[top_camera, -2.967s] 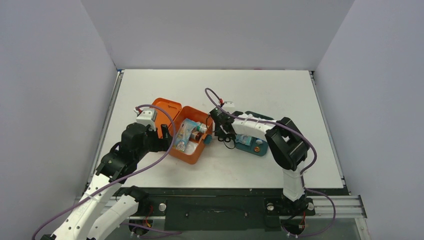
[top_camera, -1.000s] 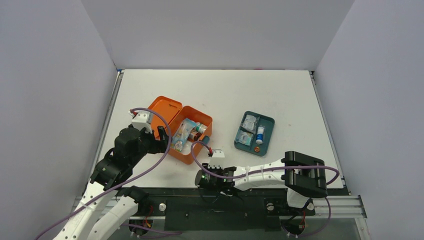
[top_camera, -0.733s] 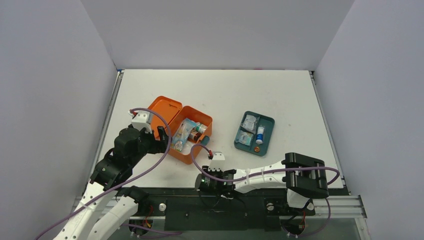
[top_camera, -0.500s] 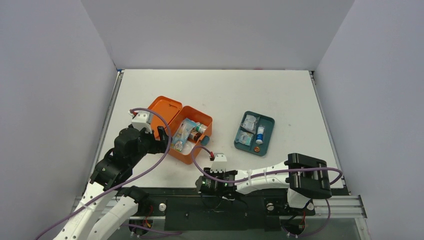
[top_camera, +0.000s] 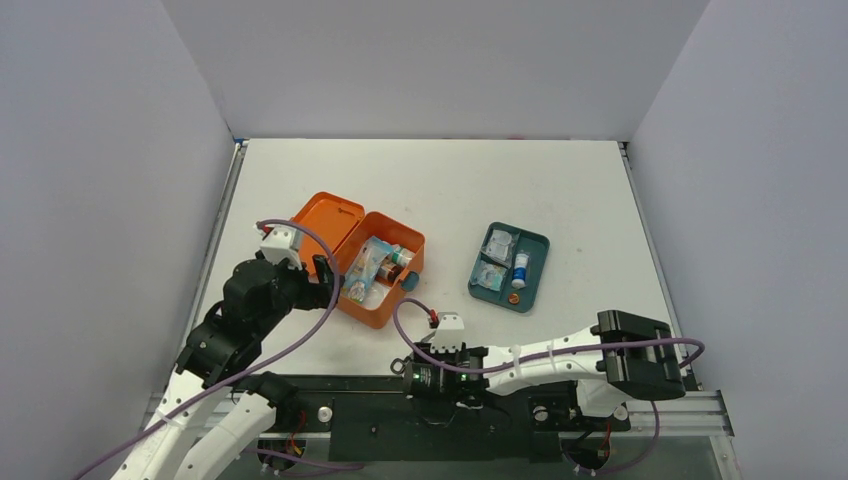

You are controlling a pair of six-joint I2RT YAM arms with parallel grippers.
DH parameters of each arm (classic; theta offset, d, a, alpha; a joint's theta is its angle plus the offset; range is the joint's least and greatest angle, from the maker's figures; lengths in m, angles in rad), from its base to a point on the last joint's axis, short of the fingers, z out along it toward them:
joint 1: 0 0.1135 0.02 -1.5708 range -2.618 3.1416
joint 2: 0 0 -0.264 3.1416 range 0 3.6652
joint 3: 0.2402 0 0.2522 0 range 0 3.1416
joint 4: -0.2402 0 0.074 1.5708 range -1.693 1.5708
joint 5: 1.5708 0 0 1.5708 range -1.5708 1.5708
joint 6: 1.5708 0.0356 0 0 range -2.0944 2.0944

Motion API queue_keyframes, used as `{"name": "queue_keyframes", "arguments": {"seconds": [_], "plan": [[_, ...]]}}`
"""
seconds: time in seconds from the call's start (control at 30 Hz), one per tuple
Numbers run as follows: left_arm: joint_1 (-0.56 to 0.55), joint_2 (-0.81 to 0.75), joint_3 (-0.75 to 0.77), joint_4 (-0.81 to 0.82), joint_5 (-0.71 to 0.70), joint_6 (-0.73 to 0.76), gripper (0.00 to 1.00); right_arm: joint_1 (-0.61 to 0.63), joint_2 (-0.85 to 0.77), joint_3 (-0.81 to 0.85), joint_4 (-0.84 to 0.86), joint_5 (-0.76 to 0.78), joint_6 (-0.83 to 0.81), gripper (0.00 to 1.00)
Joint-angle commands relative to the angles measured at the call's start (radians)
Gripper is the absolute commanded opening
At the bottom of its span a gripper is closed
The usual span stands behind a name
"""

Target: Organize the medicine kit

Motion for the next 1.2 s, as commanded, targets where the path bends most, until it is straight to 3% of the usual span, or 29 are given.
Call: {"name": "queue_keyframes", "arguments": {"seconds": [0.0,0.3,0.5,1.17], "plan": [[-0.011,-0.019,0.000,0.032,0.017,-0.003,0.78,0.035,-0.050,0.006,0.052,0.056,0.068,0.54],[-0.034,-0.031,-0.001,0.036,0.028,-0.007,0.78,0.112,-0.097,-0.065,0.164,0.127,0.202,0.60],[-0.049,-0.043,-0.002,0.035,0.025,-0.007,0.78,0.128,-0.131,-0.210,0.415,0.174,0.316,0.62],[-0.082,-0.050,-0.003,0.029,0.006,-0.009,0.78,0.130,0.038,-0.258,0.669,0.222,0.445,0.57]]}}
